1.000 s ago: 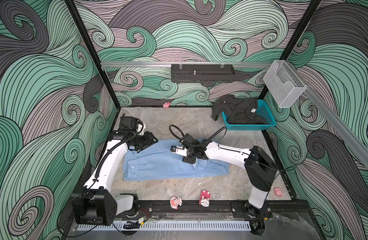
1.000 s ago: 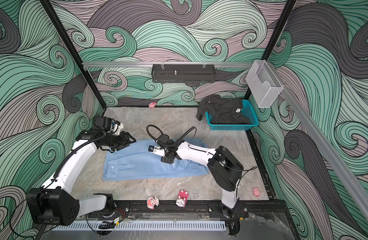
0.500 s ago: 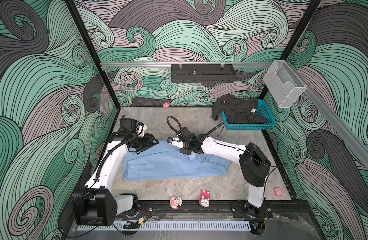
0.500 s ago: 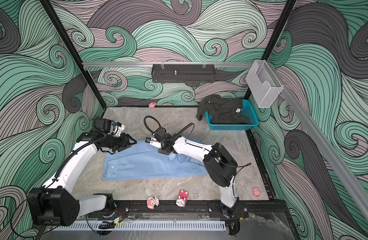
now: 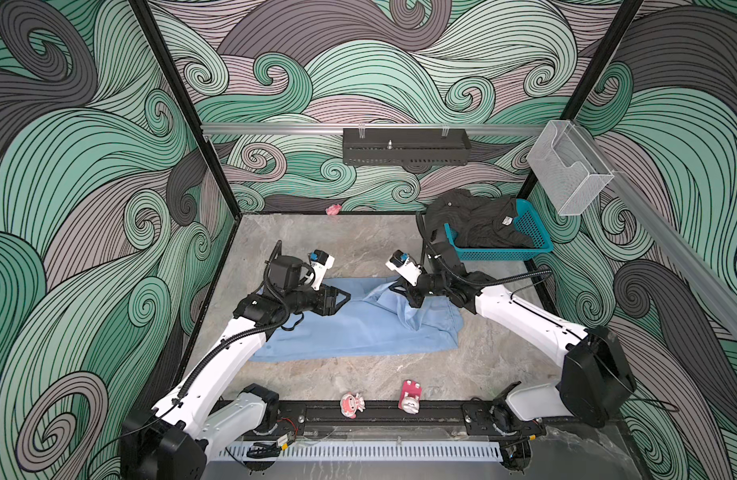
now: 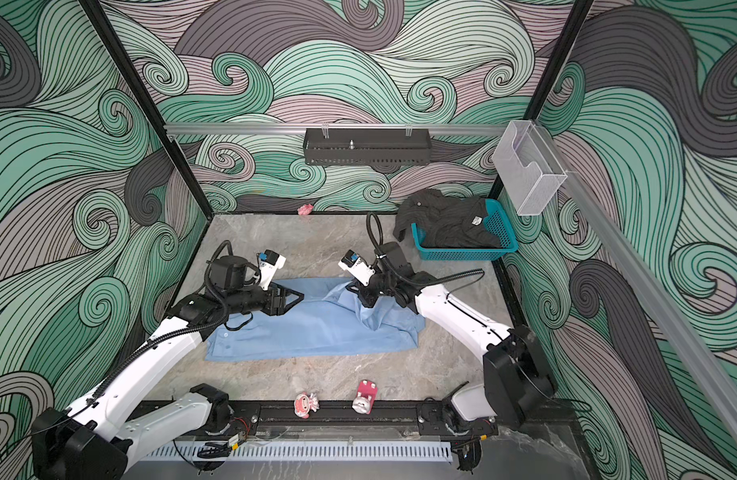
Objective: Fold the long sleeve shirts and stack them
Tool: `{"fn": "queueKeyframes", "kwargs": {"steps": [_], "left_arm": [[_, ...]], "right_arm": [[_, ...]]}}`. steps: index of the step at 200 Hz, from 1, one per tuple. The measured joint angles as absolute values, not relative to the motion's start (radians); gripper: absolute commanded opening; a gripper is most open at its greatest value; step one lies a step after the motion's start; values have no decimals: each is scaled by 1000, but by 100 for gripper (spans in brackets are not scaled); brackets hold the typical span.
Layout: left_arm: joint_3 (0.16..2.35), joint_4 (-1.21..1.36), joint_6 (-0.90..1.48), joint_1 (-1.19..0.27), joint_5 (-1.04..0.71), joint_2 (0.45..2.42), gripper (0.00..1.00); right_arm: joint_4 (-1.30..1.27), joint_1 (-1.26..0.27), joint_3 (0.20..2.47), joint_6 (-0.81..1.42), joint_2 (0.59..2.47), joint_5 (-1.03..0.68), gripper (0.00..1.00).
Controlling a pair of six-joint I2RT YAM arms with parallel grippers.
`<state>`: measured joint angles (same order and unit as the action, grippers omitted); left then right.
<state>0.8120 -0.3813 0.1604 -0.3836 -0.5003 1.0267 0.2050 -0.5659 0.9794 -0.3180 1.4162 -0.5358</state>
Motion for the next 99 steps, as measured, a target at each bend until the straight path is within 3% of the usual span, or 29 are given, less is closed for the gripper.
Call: {"fn": "queueKeyframes", "kwargs": {"steps": [56, 99], "left_arm": [[788, -201, 36, -530, -463, 1095, 70], [787, -134, -19, -567, -430, 1185, 66]], "right_arm": [[94, -513, 917, -205, 1346, -746, 0], [49, -500, 912, -162, 1311, -819, 0]]}}
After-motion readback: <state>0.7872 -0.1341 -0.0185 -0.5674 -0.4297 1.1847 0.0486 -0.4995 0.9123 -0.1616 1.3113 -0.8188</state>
